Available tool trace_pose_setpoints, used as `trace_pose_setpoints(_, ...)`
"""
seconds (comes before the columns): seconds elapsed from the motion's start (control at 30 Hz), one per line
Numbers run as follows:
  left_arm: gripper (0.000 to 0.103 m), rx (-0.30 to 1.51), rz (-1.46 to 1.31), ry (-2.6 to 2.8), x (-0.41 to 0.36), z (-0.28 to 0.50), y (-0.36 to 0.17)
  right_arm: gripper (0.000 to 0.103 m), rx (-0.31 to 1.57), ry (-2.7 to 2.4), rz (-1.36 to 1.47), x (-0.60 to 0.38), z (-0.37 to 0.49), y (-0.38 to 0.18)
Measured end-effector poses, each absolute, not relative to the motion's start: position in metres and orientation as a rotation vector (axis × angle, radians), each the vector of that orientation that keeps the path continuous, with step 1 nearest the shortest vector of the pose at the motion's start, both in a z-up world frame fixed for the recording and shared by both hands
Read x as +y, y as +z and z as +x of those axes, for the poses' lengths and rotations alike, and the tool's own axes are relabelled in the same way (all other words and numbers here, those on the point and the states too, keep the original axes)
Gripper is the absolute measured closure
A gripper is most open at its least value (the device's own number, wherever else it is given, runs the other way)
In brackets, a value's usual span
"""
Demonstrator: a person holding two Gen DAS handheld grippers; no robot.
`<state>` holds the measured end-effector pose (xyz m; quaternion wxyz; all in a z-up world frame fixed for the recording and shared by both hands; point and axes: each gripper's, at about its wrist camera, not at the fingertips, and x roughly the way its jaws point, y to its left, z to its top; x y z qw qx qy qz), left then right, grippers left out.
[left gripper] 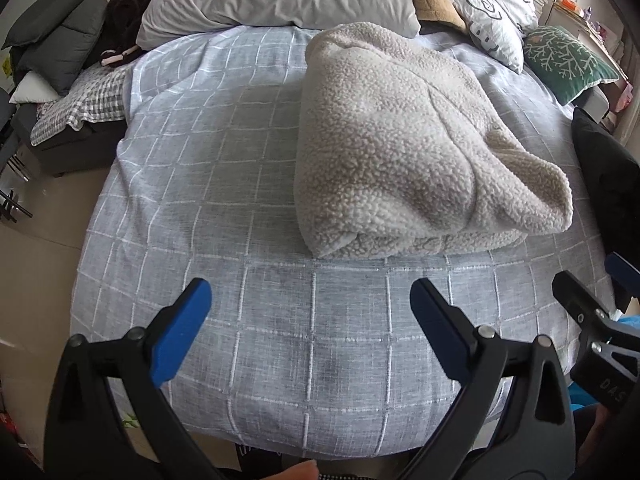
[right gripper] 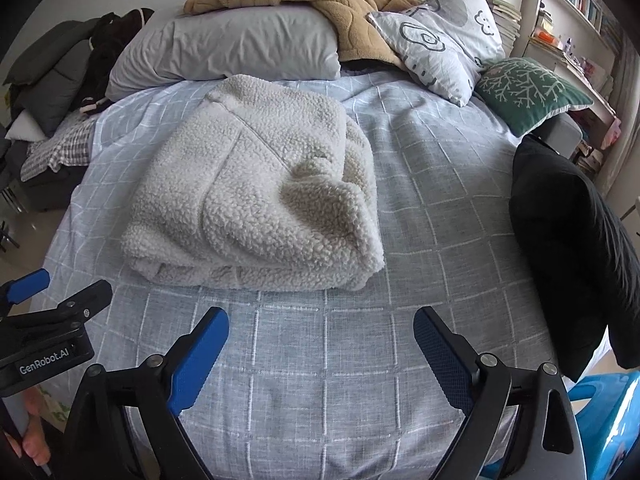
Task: Fold large clothes
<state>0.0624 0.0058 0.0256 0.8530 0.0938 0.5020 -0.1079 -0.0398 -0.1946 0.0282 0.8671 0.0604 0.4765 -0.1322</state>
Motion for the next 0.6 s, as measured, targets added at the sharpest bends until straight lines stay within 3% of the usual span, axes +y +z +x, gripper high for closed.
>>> trace_pose_setpoints(0.6, 0.004, 1.043, 0.208, -0.249, 0.0004, 0.0576, 0.0272, 0.008, 1.012, -0.262, 0.145, -0.1913, -0.0405, 0.0271)
